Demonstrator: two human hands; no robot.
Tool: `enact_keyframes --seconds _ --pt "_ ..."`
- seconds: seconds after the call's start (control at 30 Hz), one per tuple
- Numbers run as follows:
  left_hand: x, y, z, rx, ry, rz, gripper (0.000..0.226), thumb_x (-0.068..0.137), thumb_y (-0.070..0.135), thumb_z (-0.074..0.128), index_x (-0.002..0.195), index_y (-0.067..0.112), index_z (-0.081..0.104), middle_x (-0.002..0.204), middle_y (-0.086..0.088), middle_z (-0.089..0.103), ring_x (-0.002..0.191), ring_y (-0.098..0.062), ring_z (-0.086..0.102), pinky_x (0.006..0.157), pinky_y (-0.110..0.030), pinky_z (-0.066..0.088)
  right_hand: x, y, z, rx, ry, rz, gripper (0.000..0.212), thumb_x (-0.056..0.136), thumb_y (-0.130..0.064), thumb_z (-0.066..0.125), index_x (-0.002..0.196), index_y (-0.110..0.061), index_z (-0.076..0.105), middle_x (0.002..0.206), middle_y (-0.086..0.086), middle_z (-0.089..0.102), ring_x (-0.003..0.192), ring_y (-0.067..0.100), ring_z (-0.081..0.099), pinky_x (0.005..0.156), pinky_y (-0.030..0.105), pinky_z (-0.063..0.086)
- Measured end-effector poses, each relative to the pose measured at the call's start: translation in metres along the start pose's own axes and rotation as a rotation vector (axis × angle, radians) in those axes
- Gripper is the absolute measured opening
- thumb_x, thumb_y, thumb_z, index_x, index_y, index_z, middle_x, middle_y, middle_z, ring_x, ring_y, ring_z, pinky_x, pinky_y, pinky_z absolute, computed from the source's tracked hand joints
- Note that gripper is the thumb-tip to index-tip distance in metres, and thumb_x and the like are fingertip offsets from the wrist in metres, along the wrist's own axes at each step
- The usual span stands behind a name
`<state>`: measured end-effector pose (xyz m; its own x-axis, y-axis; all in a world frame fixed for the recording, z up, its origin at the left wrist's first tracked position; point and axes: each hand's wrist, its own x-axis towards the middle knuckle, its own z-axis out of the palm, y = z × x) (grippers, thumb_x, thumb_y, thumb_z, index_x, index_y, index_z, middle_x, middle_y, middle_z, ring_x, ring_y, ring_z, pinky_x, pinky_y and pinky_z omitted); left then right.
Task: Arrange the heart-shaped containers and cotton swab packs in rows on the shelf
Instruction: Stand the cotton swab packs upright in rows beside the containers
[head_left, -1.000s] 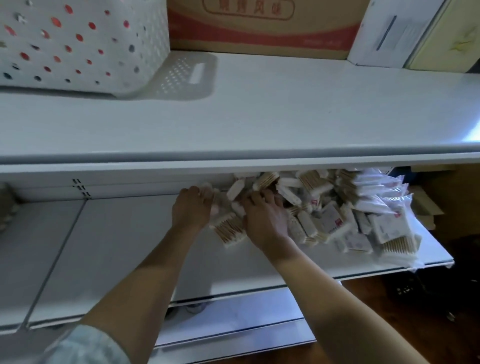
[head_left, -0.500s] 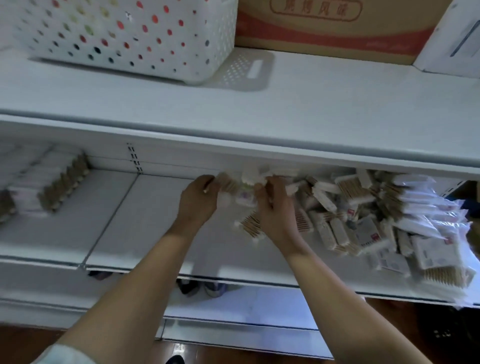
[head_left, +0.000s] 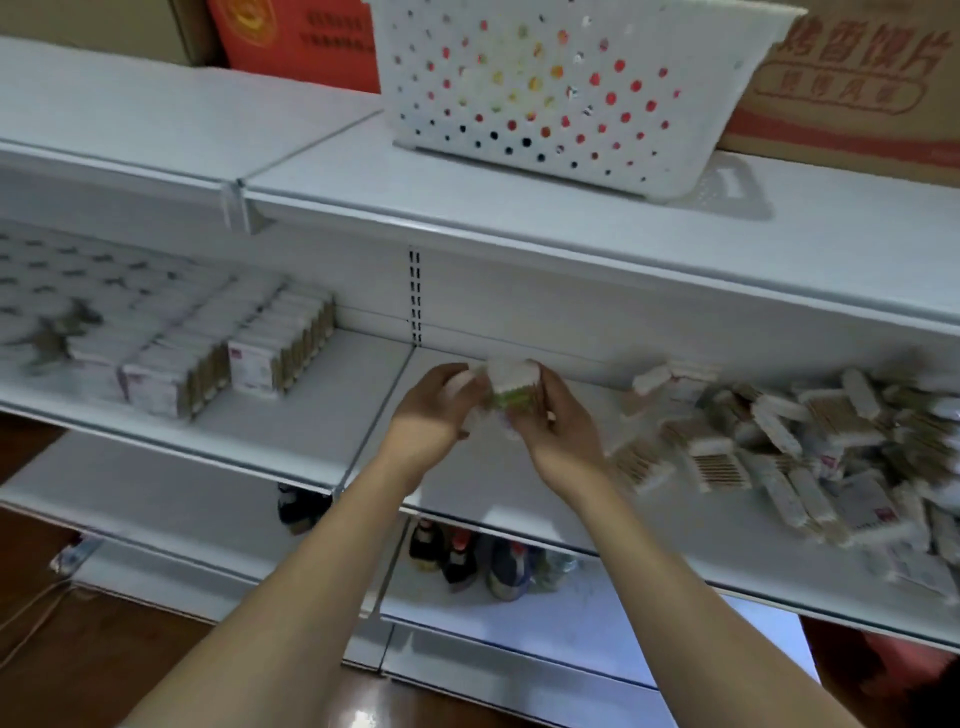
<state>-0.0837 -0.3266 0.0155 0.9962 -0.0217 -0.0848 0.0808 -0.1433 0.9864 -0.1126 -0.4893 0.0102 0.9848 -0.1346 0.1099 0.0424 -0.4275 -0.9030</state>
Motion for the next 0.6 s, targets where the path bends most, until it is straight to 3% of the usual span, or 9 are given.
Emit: enact_keyframes --seconds 0.1,0.17,0.27,0.4,0.5,0.6 --pt "-0.007 -0.007 -0.058 -0.155 -0.073 -0.043 0.045 0.093 0.024 0.057 0.138 0.021 0.055 0.131 -0.008 0.061 0.108 -0.021 0.063 0.088 -0.038 0.057 -0.006 -0.026 0.047 0.065 0.009 -0.004 0.044 0.079 -0.043 0.067 0.123 -0.041 0.058 0.114 -0.019 0.067 0.105 0.005 0.064 0.094 0.031 0.052" --pt "-0.011 -0.011 -0.097 -0.093 -0.067 0.002 0.051 0.094 0.017 0.058 0.144 0.020 0.047 0.133 -0.006 0.058 0.105 -0.015 0.063 0.094 -0.038 0.055 -0.011 -0.043 0.081 0.177 0.013 -0.036 0.043 0.079 -0.041 0.068 0.121 -0.034 0.060 0.113 -0.015 0.069 0.105 0.006 0.065 0.095 0.036 0.052" --pt "-0.017 -0.013 -0.150 0.030 -0.036 0.103 0.052 0.093 0.032 0.069 0.140 0.024 0.049 0.131 0.002 0.059 0.109 -0.012 0.062 0.099 -0.033 0.050 -0.018 -0.068 0.130 0.452 0.007 0.033 0.049 0.081 -0.025 0.067 0.128 -0.022 0.056 0.118 0.000 0.069 0.108 0.017 0.066 0.087 0.038 0.055" --pt "-0.018 -0.017 -0.211 0.141 -0.001 0.217 0.048 0.090 0.050 0.066 0.131 0.025 0.057 0.127 0.007 0.061 0.118 -0.007 0.056 0.098 -0.027 0.047 -0.021 -0.094 0.184 0.668 -0.033 0.095 0.029 0.094 -0.006 0.060 0.121 -0.018 0.058 0.116 0.009 0.070 0.108 0.031 0.067 0.090 0.053 0.056" --pt "-0.010 -0.018 -0.246 0.167 -0.002 0.232 0.045 0.086 0.063 0.063 0.119 0.034 0.056 0.120 0.009 0.063 0.114 -0.005 0.059 0.098 -0.031 0.050 -0.015 -0.112 0.219 0.710 -0.019 0.120 0.028 0.097 -0.005 0.057 0.124 -0.015 0.054 0.113 0.009 0.070 0.106 0.031 0.068 0.085 0.053 0.058" --pt "0.003 -0.015 -0.275 0.174 -0.036 0.212 0.027 0.092 0.054 0.061 0.112 0.039 0.049 0.104 0.015 0.063 0.096 0.005 0.061 0.083 -0.017 0.047 0.000 -0.126 0.252 0.715 0.055 0.165 0.035 0.096 -0.010 0.062 0.128 -0.008 0.048 0.116 0.014 0.067 0.105 0.034 0.068 0.076 0.047 0.061"
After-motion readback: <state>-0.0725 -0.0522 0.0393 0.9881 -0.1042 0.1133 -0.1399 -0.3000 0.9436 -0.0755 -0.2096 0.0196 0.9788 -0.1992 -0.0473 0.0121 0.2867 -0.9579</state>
